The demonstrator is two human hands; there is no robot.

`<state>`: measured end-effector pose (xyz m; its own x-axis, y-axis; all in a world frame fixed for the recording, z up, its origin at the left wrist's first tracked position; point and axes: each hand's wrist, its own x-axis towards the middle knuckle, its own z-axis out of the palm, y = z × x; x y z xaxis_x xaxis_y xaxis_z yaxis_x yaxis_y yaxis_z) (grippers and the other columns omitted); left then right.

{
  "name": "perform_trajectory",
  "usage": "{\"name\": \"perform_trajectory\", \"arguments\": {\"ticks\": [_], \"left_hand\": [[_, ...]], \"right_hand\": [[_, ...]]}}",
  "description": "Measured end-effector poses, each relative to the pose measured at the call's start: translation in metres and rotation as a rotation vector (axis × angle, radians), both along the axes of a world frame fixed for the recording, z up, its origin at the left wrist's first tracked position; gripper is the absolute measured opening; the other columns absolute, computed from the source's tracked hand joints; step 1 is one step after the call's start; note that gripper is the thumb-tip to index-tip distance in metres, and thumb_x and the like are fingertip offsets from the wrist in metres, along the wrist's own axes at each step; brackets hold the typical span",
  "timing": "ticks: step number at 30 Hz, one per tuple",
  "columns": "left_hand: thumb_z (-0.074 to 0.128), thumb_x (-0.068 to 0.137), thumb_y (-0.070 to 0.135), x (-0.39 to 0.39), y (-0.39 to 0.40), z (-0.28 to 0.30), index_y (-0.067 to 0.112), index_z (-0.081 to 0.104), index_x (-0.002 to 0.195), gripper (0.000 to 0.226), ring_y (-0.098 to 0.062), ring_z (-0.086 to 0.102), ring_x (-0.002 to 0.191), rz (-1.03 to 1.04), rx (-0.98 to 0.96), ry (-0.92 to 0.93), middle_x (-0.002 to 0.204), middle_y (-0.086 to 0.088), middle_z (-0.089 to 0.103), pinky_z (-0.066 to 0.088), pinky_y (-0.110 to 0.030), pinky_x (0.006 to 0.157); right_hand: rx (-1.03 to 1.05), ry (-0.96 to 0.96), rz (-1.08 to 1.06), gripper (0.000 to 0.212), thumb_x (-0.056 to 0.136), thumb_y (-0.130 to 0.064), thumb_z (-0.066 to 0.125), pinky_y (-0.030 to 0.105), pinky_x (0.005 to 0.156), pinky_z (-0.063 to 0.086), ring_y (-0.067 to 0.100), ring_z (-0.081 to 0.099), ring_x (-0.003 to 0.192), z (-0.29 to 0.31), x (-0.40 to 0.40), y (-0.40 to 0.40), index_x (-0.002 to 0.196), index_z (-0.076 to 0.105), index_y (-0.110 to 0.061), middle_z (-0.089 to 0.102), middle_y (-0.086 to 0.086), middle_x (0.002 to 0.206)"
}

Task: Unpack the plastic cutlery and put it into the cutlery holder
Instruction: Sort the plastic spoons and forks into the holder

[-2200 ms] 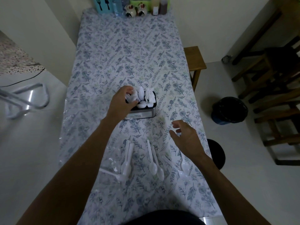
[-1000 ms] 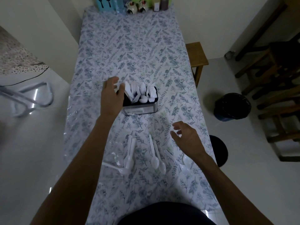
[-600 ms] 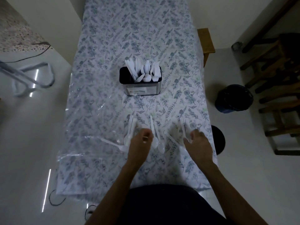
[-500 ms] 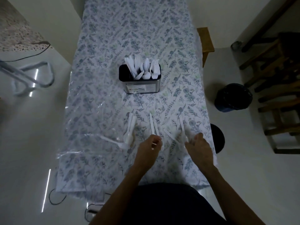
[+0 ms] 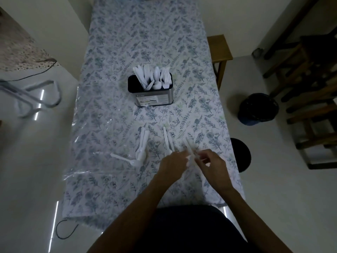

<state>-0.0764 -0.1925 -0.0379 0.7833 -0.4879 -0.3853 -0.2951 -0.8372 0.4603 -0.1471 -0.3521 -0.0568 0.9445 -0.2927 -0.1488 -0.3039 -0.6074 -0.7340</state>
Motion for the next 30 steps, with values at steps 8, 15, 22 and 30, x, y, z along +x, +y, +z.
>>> {"name": "perform_trajectory", "arguments": {"ticks": [8,15,22,30], "left_hand": [[0.035,0.110,0.034,-0.008,0.045,-0.012,0.025,0.057,0.122,0.026,-0.011,0.067,0.084,0.319,-0.371,-0.074,0.097,0.004,0.069,0.059,-0.037,0.074],[0.034,0.110,0.027,0.000,0.038,0.003,0.024,0.053,0.119,0.022,-0.014,0.067,0.074,0.296,-0.403,-0.079,0.097,-0.002,0.070,0.057,-0.034,0.066],[0.033,0.109,0.048,-0.033,0.056,-0.006,0.016,0.063,0.097,0.045,-0.005,0.050,0.046,0.833,-0.548,0.369,0.072,-0.005,0.063,0.043,-0.027,0.045],[0.039,0.101,0.061,-0.033,0.075,-0.007,0.019,0.059,0.109,0.047,-0.012,0.047,0.046,1.072,-0.736,0.475,0.076,-0.013,0.063,0.036,-0.025,0.043]], "right_hand": [[-0.300,0.128,0.039,0.006,0.094,-0.011,0.064,0.036,0.057,0.047,0.033,0.061,0.074,-0.024,0.004,0.003,0.095,0.061,-0.007,0.058,0.014,0.088],[-0.257,-0.077,0.561,0.023,0.084,-0.011,0.077,0.029,0.065,0.054,0.021,0.066,0.082,0.028,0.012,0.019,0.106,0.075,-0.019,0.064,0.003,0.093],[0.316,0.346,0.243,0.057,0.070,-0.044,0.090,0.025,0.070,0.059,0.009,0.068,0.083,0.027,0.043,0.045,0.110,0.055,-0.024,0.067,-0.007,0.097],[0.008,0.382,0.031,0.022,0.093,-0.018,0.060,0.020,0.045,0.029,0.019,0.056,0.063,-0.017,0.052,0.056,0.074,0.048,-0.019,0.056,-0.003,0.070]]}}
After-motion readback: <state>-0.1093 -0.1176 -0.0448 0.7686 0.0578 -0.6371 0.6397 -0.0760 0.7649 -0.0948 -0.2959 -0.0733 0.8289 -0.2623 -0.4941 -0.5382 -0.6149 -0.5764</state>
